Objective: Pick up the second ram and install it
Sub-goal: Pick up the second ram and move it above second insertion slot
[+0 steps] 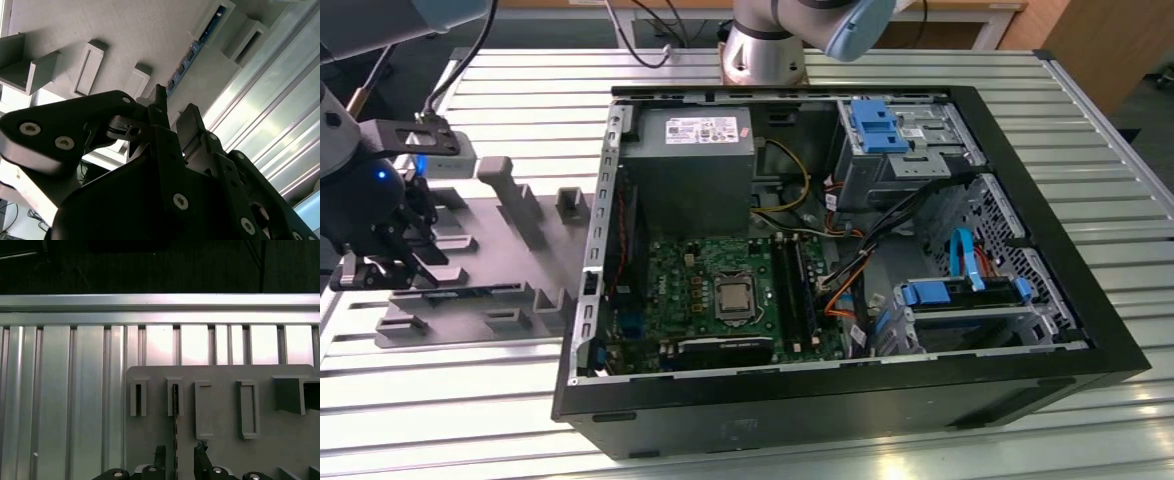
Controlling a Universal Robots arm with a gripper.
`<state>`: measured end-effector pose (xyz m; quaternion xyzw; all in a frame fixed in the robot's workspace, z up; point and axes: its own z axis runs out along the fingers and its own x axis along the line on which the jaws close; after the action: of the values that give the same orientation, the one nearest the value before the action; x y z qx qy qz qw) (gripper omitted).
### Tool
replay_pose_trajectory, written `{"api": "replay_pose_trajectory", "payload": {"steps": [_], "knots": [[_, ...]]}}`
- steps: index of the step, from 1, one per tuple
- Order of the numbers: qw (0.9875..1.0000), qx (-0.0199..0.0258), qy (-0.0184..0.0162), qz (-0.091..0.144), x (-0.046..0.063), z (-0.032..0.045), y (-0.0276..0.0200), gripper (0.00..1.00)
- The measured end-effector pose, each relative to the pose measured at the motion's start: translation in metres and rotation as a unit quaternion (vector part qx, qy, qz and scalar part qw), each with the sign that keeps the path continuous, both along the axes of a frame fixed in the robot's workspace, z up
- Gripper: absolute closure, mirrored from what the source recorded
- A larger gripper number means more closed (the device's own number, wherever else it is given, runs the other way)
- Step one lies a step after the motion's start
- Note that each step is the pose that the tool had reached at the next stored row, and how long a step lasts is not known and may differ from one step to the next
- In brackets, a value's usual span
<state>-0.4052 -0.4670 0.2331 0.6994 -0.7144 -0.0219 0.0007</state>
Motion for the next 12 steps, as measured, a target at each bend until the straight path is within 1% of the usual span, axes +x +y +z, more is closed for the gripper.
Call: {"api": "replay_pose_trajectory", "payload": {"steps": [12], "knots": [[1.0, 0.0, 0.0, 0.0, -0.0021, -0.0004, 0.0001, 0.64]]}}
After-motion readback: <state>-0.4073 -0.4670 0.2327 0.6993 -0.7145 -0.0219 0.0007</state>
